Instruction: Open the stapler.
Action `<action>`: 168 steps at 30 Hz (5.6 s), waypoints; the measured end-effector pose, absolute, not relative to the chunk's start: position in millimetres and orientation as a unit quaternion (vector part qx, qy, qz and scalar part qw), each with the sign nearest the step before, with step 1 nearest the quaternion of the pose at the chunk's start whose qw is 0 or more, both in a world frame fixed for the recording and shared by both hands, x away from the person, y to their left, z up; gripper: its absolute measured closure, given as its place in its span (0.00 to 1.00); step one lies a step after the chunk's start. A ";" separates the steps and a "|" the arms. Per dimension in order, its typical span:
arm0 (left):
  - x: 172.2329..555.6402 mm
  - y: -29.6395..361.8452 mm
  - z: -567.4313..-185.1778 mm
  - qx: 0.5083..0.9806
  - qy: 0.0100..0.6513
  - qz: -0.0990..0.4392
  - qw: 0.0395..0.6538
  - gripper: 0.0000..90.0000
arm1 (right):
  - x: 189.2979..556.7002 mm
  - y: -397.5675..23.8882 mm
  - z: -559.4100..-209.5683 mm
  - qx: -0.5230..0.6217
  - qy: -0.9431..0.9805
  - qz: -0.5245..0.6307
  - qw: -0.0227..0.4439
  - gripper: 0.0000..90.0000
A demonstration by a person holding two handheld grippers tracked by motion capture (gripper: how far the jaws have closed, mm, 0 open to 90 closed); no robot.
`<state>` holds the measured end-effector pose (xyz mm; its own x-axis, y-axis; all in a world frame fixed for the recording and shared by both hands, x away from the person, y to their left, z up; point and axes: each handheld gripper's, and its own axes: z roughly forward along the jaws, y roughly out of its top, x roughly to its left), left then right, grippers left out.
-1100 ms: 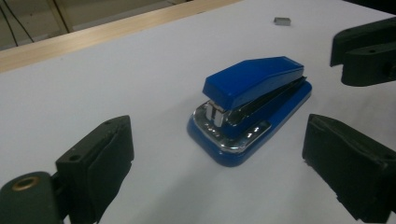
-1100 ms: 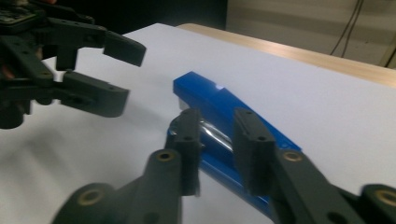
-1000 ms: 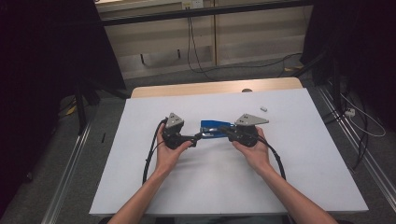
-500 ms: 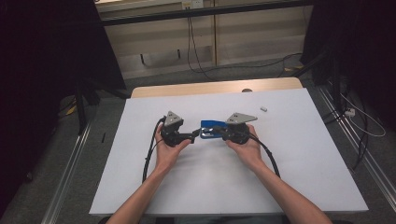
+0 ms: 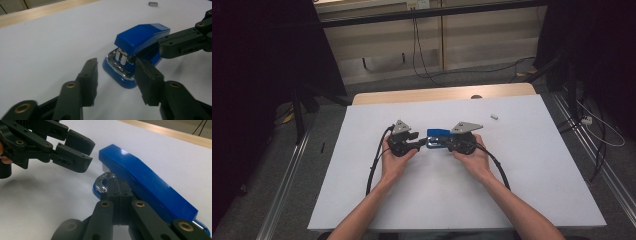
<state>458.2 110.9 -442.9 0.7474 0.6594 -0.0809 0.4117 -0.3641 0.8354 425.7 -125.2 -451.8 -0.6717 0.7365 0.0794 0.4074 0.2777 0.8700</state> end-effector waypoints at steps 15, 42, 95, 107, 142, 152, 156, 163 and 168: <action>466.5 105.2 -448.5 0.822 0.329 0.108 0.452 1.00 | 432.7 -122.3 -455.9 0.369 0.795 0.451 0.171 1.00; 470.3 98.0 -448.1 0.826 0.326 0.118 0.445 1.00 | 438.4 -118.6 -457.3 0.390 0.805 0.420 0.153 1.00; 473.0 93.7 -427.2 0.809 0.316 0.120 0.481 1.00 | 436.0 -116.3 -458.2 0.366 0.813 0.414 0.182 1.00; 469.0 90.1 -420.4 0.801 0.318 0.120 0.493 1.00 | 436.3 -116.9 -458.4 0.362 0.814 0.415 0.182 1.00; 471.2 87.8 -417.2 0.797 0.317 0.120 0.500 1.00 | 432.5 -102.1 -451.1 0.377 0.771 0.462 0.225 1.00; 473.9 88.9 -418.2 0.795 0.321 0.111 0.502 1.00 | 436.1 -99.8 -449.2 0.383 0.764 0.459 0.244 1.00; 474.2 90.2 -420.4 0.804 0.319 0.112 0.490 1.00 | 435.7 -97.8 -450.3 0.385 0.762 0.459 0.244 1.00; 476.5 88.1 -427.3 0.816 0.313 0.110 0.473 1.00 | 436.3 -98.4 -448.9 0.386 0.761 0.461 0.246 1.00; 475.5 84.4 -428.4 0.819 0.312 0.113 0.468 1.00 | 436.4 -99.8 -448.6 0.386 0.761 0.460 0.245 1.00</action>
